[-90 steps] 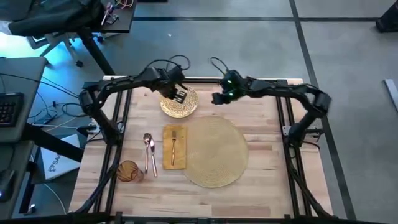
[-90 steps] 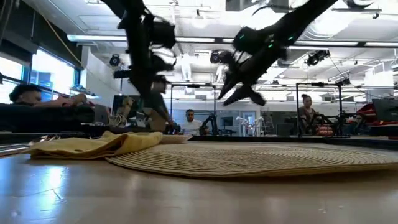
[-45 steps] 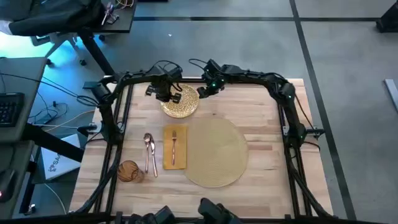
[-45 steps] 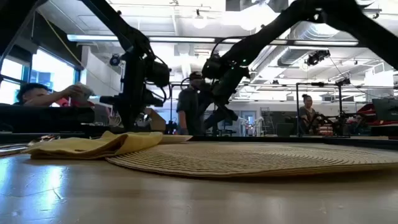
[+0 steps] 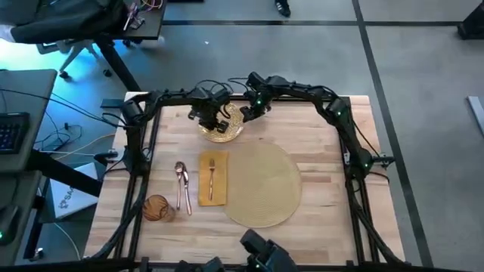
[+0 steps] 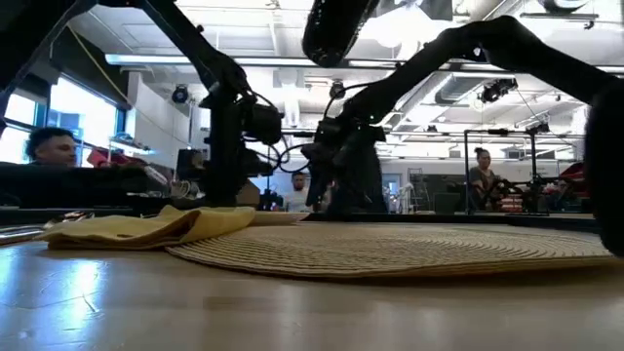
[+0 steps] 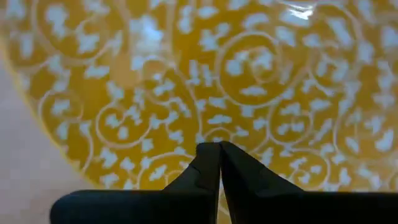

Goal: Set table place
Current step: Put the yellow plate on the brown placemat

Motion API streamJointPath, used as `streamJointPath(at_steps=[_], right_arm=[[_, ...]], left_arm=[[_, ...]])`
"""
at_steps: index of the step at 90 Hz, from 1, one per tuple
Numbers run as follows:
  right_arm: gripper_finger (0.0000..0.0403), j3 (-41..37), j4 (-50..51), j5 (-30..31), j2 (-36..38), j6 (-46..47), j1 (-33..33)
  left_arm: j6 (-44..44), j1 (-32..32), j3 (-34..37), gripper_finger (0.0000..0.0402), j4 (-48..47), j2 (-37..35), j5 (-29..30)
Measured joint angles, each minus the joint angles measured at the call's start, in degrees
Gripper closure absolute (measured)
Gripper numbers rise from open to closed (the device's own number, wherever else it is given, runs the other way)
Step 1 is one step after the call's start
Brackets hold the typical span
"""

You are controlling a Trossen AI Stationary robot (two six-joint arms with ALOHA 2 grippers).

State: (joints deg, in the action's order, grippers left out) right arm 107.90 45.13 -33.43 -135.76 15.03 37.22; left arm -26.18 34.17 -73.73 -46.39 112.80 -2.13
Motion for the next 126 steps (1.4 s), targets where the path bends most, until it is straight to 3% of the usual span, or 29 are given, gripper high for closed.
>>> streamJointPath(at_steps=[15, 42, 56, 74, 81, 106, 117, 126], right_arm=[[0.0187, -0.1, 0.0, 0.3, 0.0, -0.6, 0.5], [0.0197, 0.0, -1.0, -0.4, -1.9, 0.7, 1.1], [0.0251, 0.0, -1.3, 0.2, -1.9, 1.6, 1.1], [0.0363, 0.0, -3.4, -1.9, -2.3, 3.3, 1.1], [0.0391, 0.1, -3.6, -4.9, -2.0, 3.4, 1.8], [0.0402, 0.0, 3.7, -20.5, 0.9, -4.7, 6.1], [0.0402, 0.0, 14.4, -29.3, 4.1, -14.5, 7.6], [0.0402, 0.0, 26.0, -32.1, 7.0, -25.1, 7.9]], left_arm=[[6.2, -2.0, 0.2, 0.0401, 5.1, -1.3, -1.7], [3.9, -4.2, -0.5, 0.0401, 2.2, -12.1, -1.9], [-0.3, -5.1, -0.5, 0.0401, 1.7, -18.9, -0.7], [-5.2, -5.4, -0.5, 0.0401, 1.6, -27.2, 4.7], [-6.5, -5.4, -0.5, 0.0401, 1.5, -30.0, 7.1], [-7.7, -5.8, -0.5, 0.0401, 1.2, -36.9, 11.0], [-7.7, -6.4, -0.5, 0.0401, 1.0, -38.0, 12.3], [-7.7, -7.0, -0.5, 0.0401, 1.0, -38.2, 13.3]])
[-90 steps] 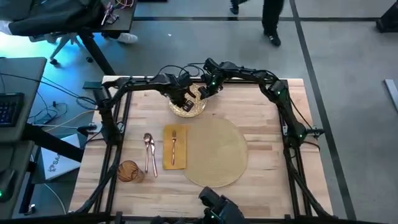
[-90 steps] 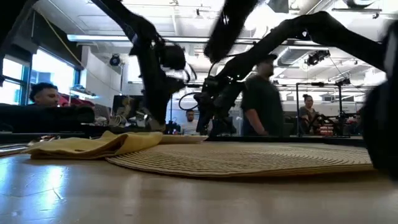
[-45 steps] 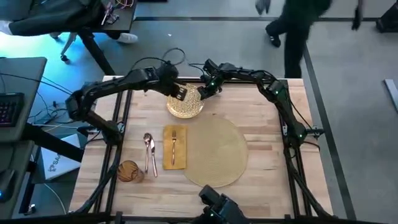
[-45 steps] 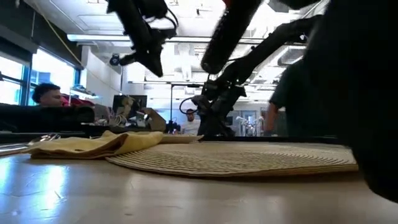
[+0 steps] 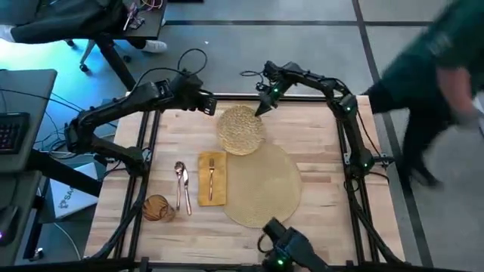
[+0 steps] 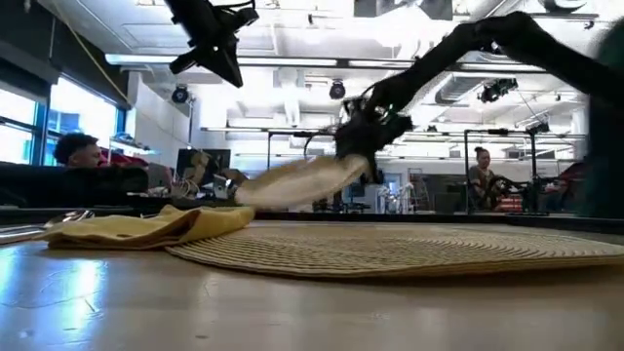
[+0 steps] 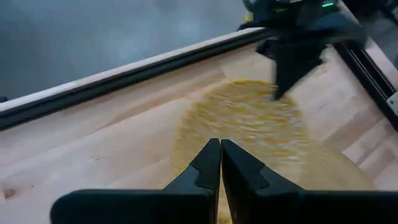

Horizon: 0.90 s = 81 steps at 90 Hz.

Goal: Set table place
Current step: Put the yellow plate on the brown placemat

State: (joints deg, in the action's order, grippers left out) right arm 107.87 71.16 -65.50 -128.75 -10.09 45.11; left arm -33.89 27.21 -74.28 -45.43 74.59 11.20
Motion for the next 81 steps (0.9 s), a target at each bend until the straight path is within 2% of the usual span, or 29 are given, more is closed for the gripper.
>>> streamJointPath(at_steps=[5, 14, 29, 45, 62, 81], right_arm=[[0.0402, -0.2, 4.1, -0.3, 1.4, -4.0, -0.4], [0.0403, -4.5, 4.6, -3.4, 5.1, -6.4, -2.2], [0.0401, -16.3, 5.0, -7.0, 11.8, -10.2, -7.2], [0.0401, -27.7, 1.9, -9.8, 13.5, -10.6, -13.1], [0.0402, -33.8, -9.8, 0.0, 13.4, -0.4, -16.7], [0.0402, -33.0, -14.1, 13.8, 13.7, 4.2, -18.5]], left_arm=[[0.1, -0.1, 0.0, 0.0401, 0.0, 0.0, 0.1], [0.5, -0.5, 0.0, 0.0402, 0.0, 0.0, 0.1], [1.1, -0.8, 0.0, 0.0402, 0.0, 0.0, 0.1], [1.2, -1.5, 0.0, 0.0401, 0.0, 0.0, 1.4], [2.2, -1.4, 0.0, 0.0401, 0.0, 0.0, 1.4], [3.4, -1.4, 0.0, 0.0401, 0.0, 0.0, 1.4]])
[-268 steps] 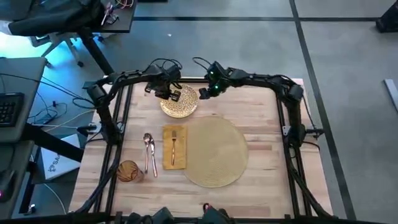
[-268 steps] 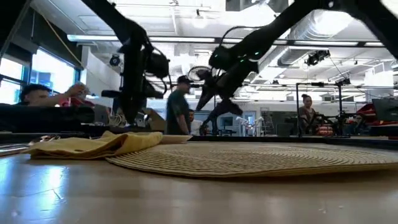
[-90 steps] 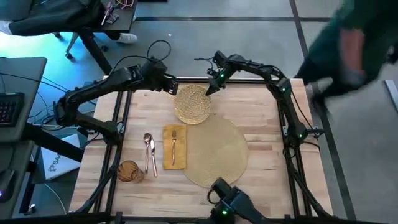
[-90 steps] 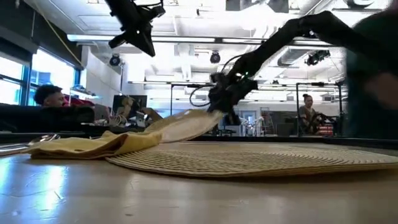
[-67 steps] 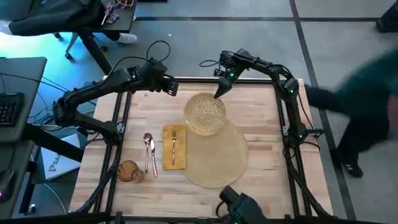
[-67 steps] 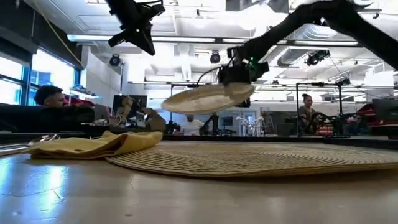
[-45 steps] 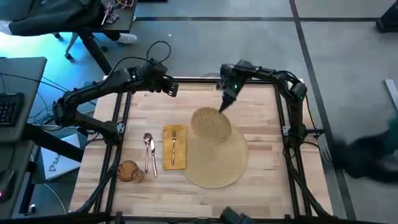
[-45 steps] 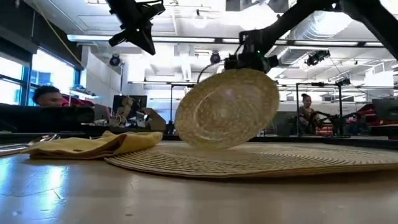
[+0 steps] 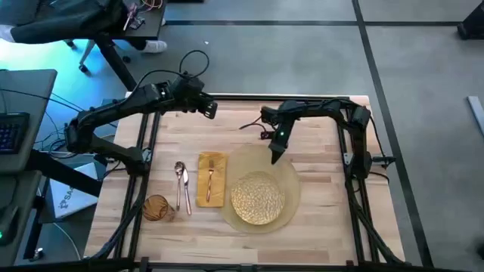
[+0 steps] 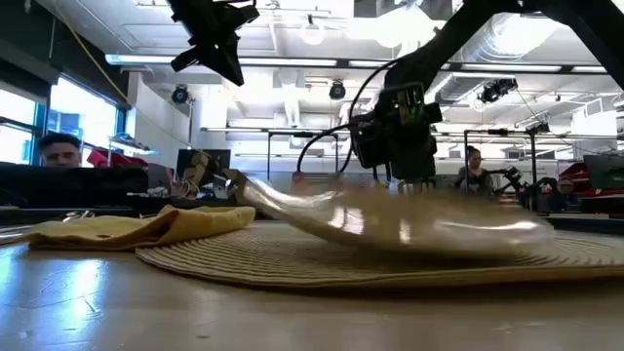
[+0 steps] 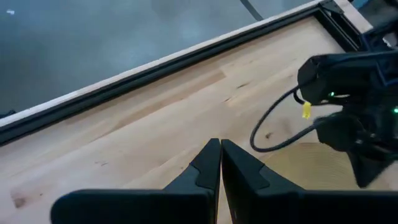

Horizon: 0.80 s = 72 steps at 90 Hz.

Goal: Set table place
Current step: Put the yellow plate on the brown placemat

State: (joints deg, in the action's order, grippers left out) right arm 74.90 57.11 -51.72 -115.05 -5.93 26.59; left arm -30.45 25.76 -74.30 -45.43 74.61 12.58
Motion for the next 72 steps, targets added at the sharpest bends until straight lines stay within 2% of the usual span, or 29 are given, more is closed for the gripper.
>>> streamJointPath(at_steps=[11, 25, 38, 51, 64, 72], right_arm=[[0.0402, 0.3, 0.2, 4.6, 2.8, -0.2, 0.0], [0.0402, -1.5, 0.6, 4.6, 7.7, -2.8, -0.9], [0.0392, -4.9, -0.6, 4.7, 9.6, -2.9, -4.4], [0.0337, -9.4, -5.0, 6.6, 9.6, -0.9, -9.1], [0.0270, -14.4, -17.4, 9.7, 9.6, 9.9, -11.8], [0.0246, -16.7, -23.2, 12.1, 9.7, 17.2, -12.6]], left_arm=[[0.1, 0.0, 0.0, 0.0401, -0.2, 0.0, -0.1], [0.6, 0.0, 0.0, 0.0401, -0.3, 0.0, -0.2], [0.7, 0.0, 0.0, 0.0401, -0.3, 0.0, -0.2], [0.7, 0.0, 0.0, 0.0401, -0.6, 0.0, -1.0], [1.6, 0.0, 0.3, 0.0401, -1.6, 0.0, -2.5], [2.6, 0.0, 0.3, 0.0401, -2.1, 0.0, -3.4]])
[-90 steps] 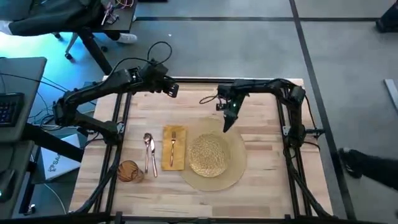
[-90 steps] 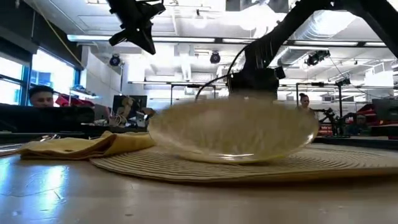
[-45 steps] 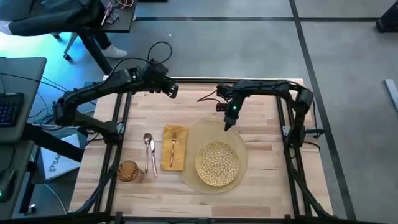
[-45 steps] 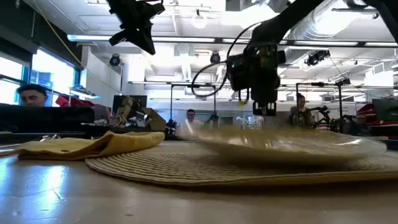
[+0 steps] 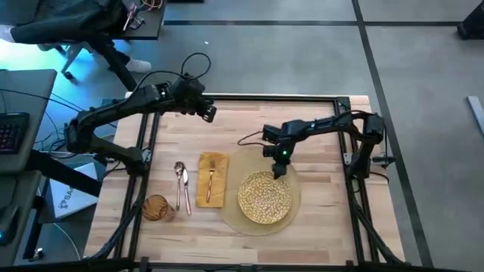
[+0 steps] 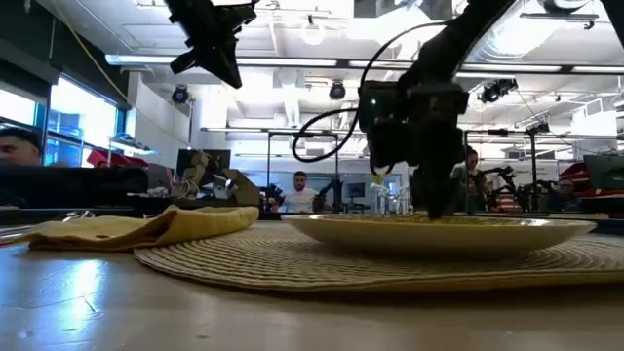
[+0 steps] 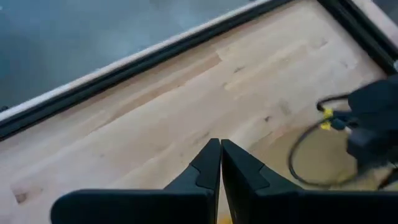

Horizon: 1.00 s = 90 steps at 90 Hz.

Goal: Set table place
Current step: Put the yellow plate on the brown placemat

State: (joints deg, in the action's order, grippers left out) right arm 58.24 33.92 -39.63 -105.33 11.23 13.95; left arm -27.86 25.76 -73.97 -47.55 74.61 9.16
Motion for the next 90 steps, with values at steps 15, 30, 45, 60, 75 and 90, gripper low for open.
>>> streamJointPath(at_steps=[15, 30, 45, 60, 75, 90], right_arm=[[0.0248, -2.9, -5.9, 4.0, 0.0, 7.0, -1.0], [0.0288, -4.0, -8.5, 4.0, 0.0, 11.3, -2.4], [0.0299, -2.9, -7.8, 4.4, 0.8, 15.7, -2.5], [0.0282, -0.2, -5.2, 4.4, 1.3, 17.3, -2.4], [0.0259, 2.3, -1.3, 4.8, 1.3, 17.3, -2.5], [0.0241, 6.5, 4.2, 6.1, 1.3, 17.3, -2.3]], left_arm=[[2.1, -0.1, 0.0, 0.0401, -0.3, 0.0, -0.1], [4.0, -0.1, 0.0, 0.0401, -0.3, 0.0, -0.1], [5.9, -0.1, 0.0, 0.0401, -0.7, 0.0, -0.7], [7.4, -0.1, 0.0, 0.0402, -0.7, 0.0, -1.4], [7.7, -0.1, 0.1, 0.0402, -0.9, 0.0, -1.4], [8.7, -0.3, 0.1, 0.0402, -1.6, 0.0, -1.6]])
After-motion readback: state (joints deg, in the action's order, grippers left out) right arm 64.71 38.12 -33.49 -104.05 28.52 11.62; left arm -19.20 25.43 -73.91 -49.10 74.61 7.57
